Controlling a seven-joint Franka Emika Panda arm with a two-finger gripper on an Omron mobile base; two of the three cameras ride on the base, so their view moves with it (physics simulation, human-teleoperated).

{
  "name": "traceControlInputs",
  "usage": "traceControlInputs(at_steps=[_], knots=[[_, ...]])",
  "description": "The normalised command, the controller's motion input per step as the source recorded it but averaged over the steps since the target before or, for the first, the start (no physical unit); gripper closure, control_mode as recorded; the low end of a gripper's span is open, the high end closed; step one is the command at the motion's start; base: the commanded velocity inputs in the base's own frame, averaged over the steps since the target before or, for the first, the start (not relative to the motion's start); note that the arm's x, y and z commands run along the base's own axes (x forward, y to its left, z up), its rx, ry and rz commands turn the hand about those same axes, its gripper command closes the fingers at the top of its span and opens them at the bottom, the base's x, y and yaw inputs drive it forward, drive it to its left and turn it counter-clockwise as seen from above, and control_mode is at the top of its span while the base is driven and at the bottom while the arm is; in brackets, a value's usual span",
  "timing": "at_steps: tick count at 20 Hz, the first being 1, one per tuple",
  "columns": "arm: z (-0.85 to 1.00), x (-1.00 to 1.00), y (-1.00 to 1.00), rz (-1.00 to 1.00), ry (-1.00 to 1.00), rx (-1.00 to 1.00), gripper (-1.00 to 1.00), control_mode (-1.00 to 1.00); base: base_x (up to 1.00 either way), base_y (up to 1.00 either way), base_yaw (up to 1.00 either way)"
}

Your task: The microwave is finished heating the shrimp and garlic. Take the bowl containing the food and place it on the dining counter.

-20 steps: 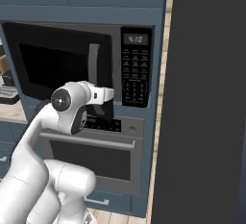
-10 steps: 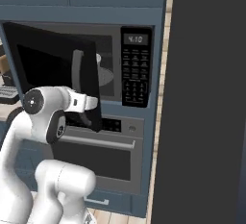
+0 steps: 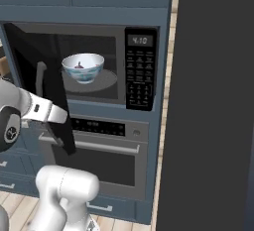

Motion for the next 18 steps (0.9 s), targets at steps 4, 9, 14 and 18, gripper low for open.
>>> traceControlInputs(at_steps=[4, 9, 14, 18], knots=[[-0.16, -1.00, 0.05, -0.01, -0.41, 0.00, -1.00, -1.00, 0.00, 0.00, 0.00], [0.01, -1.00, 0.29, -0.03, -0.41, 0.00, -1.00, -1.00, 0.00, 0.00, 0.00], [0.28, -0.54, -0.98, 0.13, -0.10, 0.20, -1.00, -1.00, 0.00, 0.00, 0.00], [0.16, -0.10, -1.00, 0.09, -0.01, 0.32, -1.00, -1.00, 0.00, 0.00, 0.00]])
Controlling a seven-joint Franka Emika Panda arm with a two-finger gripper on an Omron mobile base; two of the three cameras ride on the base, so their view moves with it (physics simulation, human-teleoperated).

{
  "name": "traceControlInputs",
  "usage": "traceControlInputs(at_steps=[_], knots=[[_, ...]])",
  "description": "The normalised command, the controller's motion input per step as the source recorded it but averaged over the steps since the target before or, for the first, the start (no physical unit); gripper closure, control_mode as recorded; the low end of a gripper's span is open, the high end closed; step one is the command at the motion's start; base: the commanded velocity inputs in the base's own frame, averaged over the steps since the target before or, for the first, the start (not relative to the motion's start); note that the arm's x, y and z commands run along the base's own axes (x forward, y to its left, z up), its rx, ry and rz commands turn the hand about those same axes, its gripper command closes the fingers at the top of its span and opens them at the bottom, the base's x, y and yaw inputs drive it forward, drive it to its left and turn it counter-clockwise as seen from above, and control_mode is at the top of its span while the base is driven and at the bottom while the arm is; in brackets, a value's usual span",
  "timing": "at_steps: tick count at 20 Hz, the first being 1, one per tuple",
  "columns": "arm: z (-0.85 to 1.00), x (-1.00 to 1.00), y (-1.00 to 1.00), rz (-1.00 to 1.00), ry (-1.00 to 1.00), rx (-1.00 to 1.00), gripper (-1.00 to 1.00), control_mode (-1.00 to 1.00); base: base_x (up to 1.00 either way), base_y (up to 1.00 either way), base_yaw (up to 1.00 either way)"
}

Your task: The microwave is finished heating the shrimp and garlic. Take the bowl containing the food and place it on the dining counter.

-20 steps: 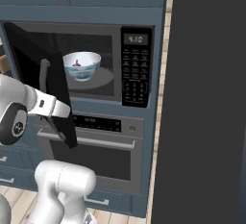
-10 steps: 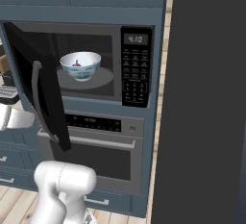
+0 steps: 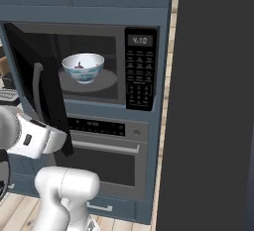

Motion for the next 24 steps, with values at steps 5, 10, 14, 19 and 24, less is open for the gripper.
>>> traceControlInputs(at_steps=[5, 10, 14, 19, 24], knots=[[0.01, 0.72, -0.88, 0.00, 0.20, 0.47, -1.00, -1.00, 0.00, 0.00, 0.00], [-0.04, 1.00, -0.38, 0.00, 0.24, 0.33, -1.00, -1.00, 0.00, 0.00, 0.00], [-0.21, 1.00, -0.11, 0.00, 0.18, 0.21, -1.00, -1.00, 0.00, 0.00, 0.00], [-0.14, 1.00, 0.03, 0.01, 0.16, 0.16, -1.00, -1.00, 0.00, 0.00, 0.00], [-0.32, 0.93, 0.30, 0.14, 0.16, 0.11, -1.00, -1.00, 0.00, 0.00, 0.00]])
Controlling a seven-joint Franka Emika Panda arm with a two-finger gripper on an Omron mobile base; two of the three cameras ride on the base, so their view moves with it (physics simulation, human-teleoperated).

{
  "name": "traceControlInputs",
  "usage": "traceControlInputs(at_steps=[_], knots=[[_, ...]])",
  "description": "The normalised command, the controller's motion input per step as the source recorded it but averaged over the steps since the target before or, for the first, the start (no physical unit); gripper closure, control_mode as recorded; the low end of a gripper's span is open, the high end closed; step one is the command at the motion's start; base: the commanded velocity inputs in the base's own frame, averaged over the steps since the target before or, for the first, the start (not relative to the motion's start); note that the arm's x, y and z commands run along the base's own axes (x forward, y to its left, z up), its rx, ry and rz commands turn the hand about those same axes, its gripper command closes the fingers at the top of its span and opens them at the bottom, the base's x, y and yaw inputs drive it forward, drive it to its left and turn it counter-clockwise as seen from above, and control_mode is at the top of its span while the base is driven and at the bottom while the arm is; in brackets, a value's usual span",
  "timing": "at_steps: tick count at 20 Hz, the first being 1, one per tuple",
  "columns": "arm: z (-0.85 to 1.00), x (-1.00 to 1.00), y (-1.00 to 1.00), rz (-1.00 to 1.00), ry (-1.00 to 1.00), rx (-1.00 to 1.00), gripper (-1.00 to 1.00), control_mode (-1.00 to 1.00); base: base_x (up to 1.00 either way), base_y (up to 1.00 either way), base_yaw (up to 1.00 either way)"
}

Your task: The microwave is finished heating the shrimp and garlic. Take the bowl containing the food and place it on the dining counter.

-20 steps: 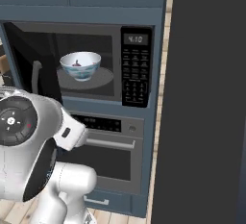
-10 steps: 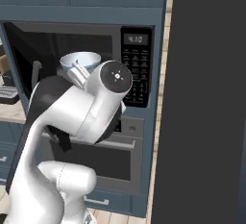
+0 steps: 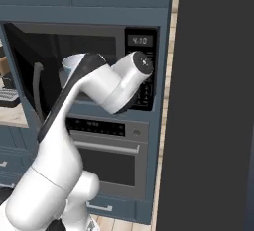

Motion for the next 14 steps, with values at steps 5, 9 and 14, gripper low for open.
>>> traceControlInputs(at_steps=[5, 9, 14], knots=[[-0.26, 0.51, 0.63, 0.24, 0.04, 0.09, -1.00, -1.00, 0.00, 0.00, 0.00], [-0.03, -0.10, 0.88, 0.31, 0.00, 0.07, -1.00, -1.00, 0.00, 0.00, 0.00], [0.00, -0.70, 1.00, 0.43, -0.01, 0.02, -1.00, -1.00, 0.00, 0.00, 0.00]])
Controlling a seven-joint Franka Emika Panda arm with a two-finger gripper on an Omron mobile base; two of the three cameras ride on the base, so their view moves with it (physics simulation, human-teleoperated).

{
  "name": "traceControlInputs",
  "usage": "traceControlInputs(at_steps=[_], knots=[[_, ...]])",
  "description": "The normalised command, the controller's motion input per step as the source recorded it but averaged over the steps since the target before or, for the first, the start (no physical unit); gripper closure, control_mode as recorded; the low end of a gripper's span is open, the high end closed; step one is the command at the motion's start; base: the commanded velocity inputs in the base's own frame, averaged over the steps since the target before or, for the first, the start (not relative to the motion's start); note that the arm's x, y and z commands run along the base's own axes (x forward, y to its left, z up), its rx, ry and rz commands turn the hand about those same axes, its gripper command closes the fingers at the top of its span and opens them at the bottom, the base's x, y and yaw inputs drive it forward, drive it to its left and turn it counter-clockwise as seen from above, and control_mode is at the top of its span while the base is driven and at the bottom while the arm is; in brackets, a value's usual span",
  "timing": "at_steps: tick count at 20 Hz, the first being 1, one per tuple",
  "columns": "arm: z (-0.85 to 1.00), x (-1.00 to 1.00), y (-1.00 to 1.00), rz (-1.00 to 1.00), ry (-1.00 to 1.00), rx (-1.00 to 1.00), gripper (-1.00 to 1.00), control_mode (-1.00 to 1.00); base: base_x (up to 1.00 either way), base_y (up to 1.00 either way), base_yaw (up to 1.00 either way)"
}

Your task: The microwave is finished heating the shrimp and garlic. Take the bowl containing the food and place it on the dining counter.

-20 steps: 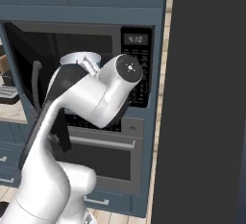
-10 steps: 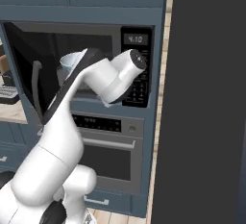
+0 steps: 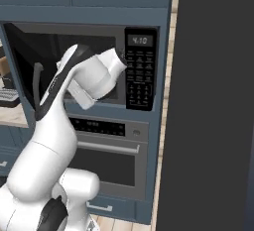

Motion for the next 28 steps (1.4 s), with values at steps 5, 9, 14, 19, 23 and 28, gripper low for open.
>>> traceControlInputs(at_steps=[5, 9, 14, 19, 23, 28], knots=[[0.00, -0.96, 1.00, 0.43, -0.09, 0.03, -1.00, -1.00, 0.00, 0.00, 0.00], [-0.01, -0.91, 1.00, 0.31, -0.12, 0.05, -1.00, -1.00, 0.00, 0.00, 0.00], [-0.09, -0.45, 1.00, 0.08, -0.22, 0.02, -1.00, -1.00, 0.00, 0.00, 0.00], [0.00, -0.01, 1.00, -0.14, -0.29, 0.00, -1.00, -1.00, 0.00, 0.00, 0.00], [0.00, 0.01, -0.35, -0.08, -0.02, 0.07, -1.00, -1.00, 0.00, 0.00, 0.00], [0.09, 0.23, -1.00, -0.40, -0.05, 0.20, -1.00, -1.00, 0.00, 0.00, 0.00]])
